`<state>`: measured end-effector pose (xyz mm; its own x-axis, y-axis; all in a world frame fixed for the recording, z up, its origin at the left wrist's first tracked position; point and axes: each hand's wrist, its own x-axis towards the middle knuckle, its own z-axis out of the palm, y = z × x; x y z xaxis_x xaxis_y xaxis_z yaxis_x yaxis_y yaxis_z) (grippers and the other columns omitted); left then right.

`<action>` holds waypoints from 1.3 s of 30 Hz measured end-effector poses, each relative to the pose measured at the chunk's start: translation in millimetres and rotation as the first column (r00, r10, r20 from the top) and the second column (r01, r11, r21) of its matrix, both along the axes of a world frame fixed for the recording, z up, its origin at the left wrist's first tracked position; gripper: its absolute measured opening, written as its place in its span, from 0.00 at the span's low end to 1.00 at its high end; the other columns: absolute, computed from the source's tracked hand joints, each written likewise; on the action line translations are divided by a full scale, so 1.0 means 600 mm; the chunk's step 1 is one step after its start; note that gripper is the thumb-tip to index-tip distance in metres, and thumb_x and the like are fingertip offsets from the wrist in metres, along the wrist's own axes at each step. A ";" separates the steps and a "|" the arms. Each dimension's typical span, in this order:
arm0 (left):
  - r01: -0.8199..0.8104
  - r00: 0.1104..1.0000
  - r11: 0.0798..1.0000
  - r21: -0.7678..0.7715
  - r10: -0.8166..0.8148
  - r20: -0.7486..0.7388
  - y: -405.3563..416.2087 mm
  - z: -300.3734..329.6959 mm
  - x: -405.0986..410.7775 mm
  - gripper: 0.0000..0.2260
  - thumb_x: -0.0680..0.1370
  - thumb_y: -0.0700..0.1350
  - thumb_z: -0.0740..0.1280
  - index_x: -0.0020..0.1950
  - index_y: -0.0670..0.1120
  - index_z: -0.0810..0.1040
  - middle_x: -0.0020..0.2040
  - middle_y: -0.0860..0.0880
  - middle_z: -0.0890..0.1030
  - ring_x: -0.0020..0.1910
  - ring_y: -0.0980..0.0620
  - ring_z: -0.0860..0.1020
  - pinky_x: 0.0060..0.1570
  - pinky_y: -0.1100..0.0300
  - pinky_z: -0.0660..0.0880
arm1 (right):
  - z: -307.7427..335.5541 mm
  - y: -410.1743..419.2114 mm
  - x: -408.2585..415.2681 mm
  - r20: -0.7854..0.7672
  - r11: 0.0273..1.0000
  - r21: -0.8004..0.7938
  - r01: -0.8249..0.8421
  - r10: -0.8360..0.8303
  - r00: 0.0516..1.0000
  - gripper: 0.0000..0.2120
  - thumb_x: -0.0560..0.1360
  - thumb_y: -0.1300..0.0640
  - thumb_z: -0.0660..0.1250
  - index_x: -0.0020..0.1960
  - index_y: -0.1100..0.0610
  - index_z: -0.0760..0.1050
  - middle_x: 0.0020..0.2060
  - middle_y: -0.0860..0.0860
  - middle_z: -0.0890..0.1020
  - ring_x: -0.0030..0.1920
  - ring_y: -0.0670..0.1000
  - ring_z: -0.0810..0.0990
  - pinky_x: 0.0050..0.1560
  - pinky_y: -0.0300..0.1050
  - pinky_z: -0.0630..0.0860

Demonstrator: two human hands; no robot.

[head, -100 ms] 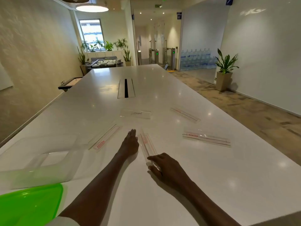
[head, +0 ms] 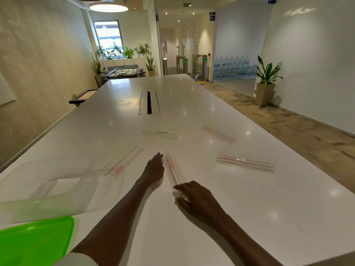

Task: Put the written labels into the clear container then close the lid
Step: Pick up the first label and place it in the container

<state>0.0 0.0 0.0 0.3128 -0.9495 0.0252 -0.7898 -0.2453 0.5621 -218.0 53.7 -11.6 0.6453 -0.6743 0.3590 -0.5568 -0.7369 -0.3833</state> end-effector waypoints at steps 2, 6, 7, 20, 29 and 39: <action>0.001 0.997 0.999 -0.043 -0.004 -0.071 0.001 0.005 -0.004 0.18 0.81 0.37 0.52 0.70 0.38 0.69 0.68 0.38 0.74 0.68 0.39 0.72 0.68 0.46 0.68 | -0.003 0.000 0.001 0.017 1.000 0.007 -0.008 0.008 1.000 0.19 0.75 0.45 0.60 0.65 0.45 0.73 0.58 0.42 0.82 0.57 0.43 0.77 0.51 0.38 0.73; -0.039 0.988 0.995 -0.087 0.026 -0.149 -0.007 0.010 0.000 0.14 0.81 0.36 0.53 0.58 0.37 0.76 0.56 0.39 0.80 0.56 0.38 0.77 0.55 0.50 0.72 | -0.006 -0.008 0.003 0.044 0.999 0.024 -0.021 0.020 0.999 0.18 0.75 0.49 0.63 0.65 0.45 0.74 0.59 0.43 0.81 0.58 0.43 0.78 0.53 0.35 0.72; -0.033 0.989 0.995 -0.096 0.019 -0.149 -0.008 0.013 -0.001 0.13 0.80 0.35 0.53 0.53 0.38 0.76 0.52 0.40 0.81 0.52 0.39 0.78 0.50 0.52 0.71 | -0.005 -0.011 0.003 0.053 0.999 0.036 -0.028 0.026 0.998 0.19 0.75 0.49 0.63 0.65 0.45 0.74 0.59 0.43 0.81 0.58 0.44 0.78 0.55 0.36 0.72; -0.212 0.847 0.964 -0.160 0.100 -0.522 -0.018 0.047 0.041 0.14 0.78 0.40 0.62 0.63 0.43 0.79 0.61 0.44 0.81 0.59 0.47 0.78 0.62 0.52 0.74 | 0.044 -0.077 -0.003 0.379 0.958 0.247 -0.145 0.042 0.925 0.29 0.67 0.51 0.78 0.66 0.54 0.75 0.53 0.48 0.83 0.51 0.44 0.81 0.56 0.33 0.77; -0.208 0.798 0.977 -0.044 0.144 -0.585 -0.009 0.059 0.086 0.13 0.71 0.42 0.73 0.47 0.32 0.79 0.38 0.41 0.74 0.39 0.47 0.70 0.41 0.55 0.67 | 0.045 -0.140 -0.006 0.543 0.697 0.679 -0.231 -0.264 0.797 0.22 0.71 0.59 0.74 0.63 0.53 0.73 0.50 0.52 0.84 0.46 0.49 0.83 0.49 0.47 0.77; -0.309 0.856 0.939 0.150 0.344 -0.386 0.001 0.076 0.075 0.17 0.72 0.52 0.73 0.47 0.38 0.77 0.43 0.42 0.77 0.38 0.48 0.74 0.40 0.58 0.69 | 0.030 -0.189 0.007 0.360 0.651 0.754 -0.087 -0.298 0.884 0.21 0.75 0.50 0.71 0.65 0.56 0.73 0.49 0.60 0.81 0.48 0.58 0.81 0.46 0.49 0.76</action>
